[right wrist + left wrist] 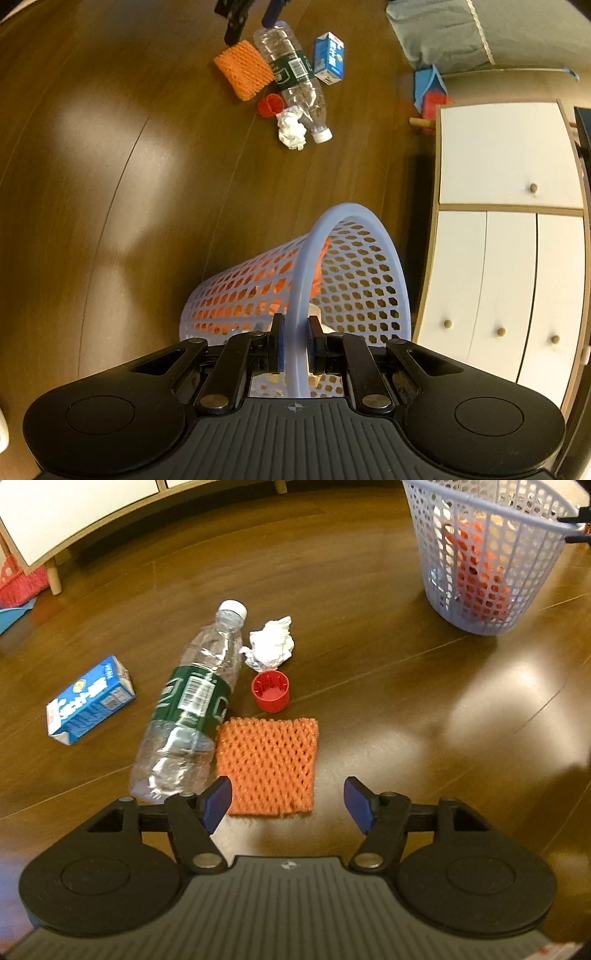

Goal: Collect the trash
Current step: 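Lower the left tool onto the orange foam net and close it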

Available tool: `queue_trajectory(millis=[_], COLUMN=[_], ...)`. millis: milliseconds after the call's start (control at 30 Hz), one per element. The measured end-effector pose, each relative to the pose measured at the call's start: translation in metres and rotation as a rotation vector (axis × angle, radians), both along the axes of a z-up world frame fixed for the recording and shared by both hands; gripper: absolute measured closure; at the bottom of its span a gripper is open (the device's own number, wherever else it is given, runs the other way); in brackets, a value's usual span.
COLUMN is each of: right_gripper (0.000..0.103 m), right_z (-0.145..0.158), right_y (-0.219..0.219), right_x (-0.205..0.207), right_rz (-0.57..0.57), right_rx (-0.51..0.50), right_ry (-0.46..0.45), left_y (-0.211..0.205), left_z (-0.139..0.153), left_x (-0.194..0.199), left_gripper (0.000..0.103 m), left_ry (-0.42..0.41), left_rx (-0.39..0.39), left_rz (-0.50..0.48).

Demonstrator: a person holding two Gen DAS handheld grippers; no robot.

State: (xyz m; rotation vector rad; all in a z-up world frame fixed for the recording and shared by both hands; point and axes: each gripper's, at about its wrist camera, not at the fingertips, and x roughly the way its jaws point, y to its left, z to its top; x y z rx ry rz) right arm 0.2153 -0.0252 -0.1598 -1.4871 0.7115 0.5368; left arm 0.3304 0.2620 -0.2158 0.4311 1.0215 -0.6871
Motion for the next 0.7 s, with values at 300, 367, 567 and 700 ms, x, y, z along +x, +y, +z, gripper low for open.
queue_trajectory(millis=[300, 367, 567, 700], right_gripper=[0.095, 0.095, 0.095, 0.095], right_z=[0.008, 0.009, 0.01, 0.01], right_y=[0.006, 0.007, 0.004, 0.003], right_x=[0.006, 0.006, 0.005, 0.006], right_rz=[0.018, 0.015, 0.01, 0.001], right_rx=[0.04, 0.049, 0.055, 0.062], right_ry=[0.029, 0.033, 0.041, 0.038], left_y=[-0.017, -0.019, -0.032, -0.036], left_z=[-0.036, -0.044, -0.062, -0.067], left_x=[0.015, 0.018, 0.022, 0.023], left_gripper=[0.04, 0.04, 0.041, 0.045], left_ry=[-0.033, -0.037, -0.027, -0.021], left_rx=[0.055, 0.068, 0.083, 0.075], left_rz=[0.055, 0.055, 0.039, 0.05])
